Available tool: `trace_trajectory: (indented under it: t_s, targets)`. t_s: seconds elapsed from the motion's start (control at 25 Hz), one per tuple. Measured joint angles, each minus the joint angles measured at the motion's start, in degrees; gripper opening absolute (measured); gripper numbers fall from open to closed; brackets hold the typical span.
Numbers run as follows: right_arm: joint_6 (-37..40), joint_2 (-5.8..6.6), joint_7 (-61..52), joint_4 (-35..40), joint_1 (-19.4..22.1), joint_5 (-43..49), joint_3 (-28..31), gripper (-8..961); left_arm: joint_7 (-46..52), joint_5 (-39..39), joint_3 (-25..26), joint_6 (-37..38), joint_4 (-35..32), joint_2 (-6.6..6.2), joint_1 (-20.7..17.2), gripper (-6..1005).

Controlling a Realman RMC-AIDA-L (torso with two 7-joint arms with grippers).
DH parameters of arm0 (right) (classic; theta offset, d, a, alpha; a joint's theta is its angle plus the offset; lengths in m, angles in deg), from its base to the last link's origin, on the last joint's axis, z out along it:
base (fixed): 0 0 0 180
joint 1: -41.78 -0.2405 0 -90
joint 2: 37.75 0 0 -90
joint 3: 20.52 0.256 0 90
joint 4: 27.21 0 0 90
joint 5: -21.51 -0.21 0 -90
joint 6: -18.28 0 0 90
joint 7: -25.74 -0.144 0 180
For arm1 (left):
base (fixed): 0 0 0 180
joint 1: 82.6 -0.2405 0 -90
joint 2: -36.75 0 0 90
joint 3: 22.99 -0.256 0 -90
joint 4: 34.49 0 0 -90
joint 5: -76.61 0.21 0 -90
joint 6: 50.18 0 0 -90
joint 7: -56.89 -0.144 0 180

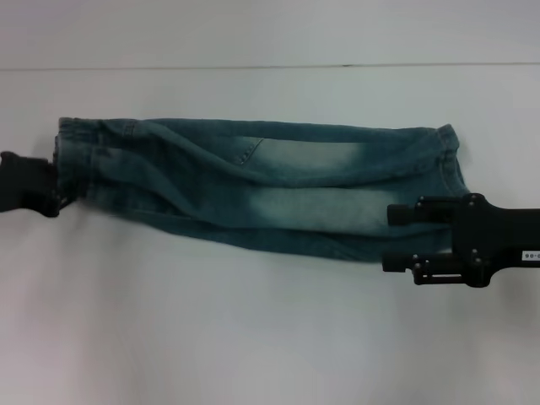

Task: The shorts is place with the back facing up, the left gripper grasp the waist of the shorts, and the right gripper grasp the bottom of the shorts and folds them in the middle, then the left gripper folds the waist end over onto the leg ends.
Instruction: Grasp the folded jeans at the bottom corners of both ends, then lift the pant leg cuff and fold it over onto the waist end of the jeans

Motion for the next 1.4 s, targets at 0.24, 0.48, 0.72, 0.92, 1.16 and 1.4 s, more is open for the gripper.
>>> trace_trajectory:
  t_s: [0.24,0.48,0.72,0.92,1.16,1.4]
  targets:
    - [-0.07,-0.06,0.93,-0.09,0.27,-0.01,0.52,746,1.49,0.42,-0.28,4.35,-4.62,0.62,-0.21,292]
    - [-1.23,-0.1,1.5,-0.57,0.74,-0.09,1.45,728,3.2,1.04,-0.58,4.92,-4.84,0.42,0.38,49]
    - [-5.55,-0.17,3.27,-2.66,1.03,-2.45,2.06,710,9.82,4.25,-4.34,6.24,-7.53,-0.49,1.33,49]
    - [-12.27,-0.27,9.09,-8.45,1.18,-8.34,2.06,583,16.08,5.78,-5.0,11.48,-10.02,-2.25,4.98,49]
    - [-23.09,-0.53,16.16,-17.02,-1.48,-12.35,1.53,269,23.69,7.62,-5.17,17.57,-12.55,-4.53,11.3,49]
    - [-32.42,-0.75,28.85,-29.1,-6.38,-18.94,1.48,138,30.4,11.6,-5.87,23.93,-13.92,-6.81,20.14,49]
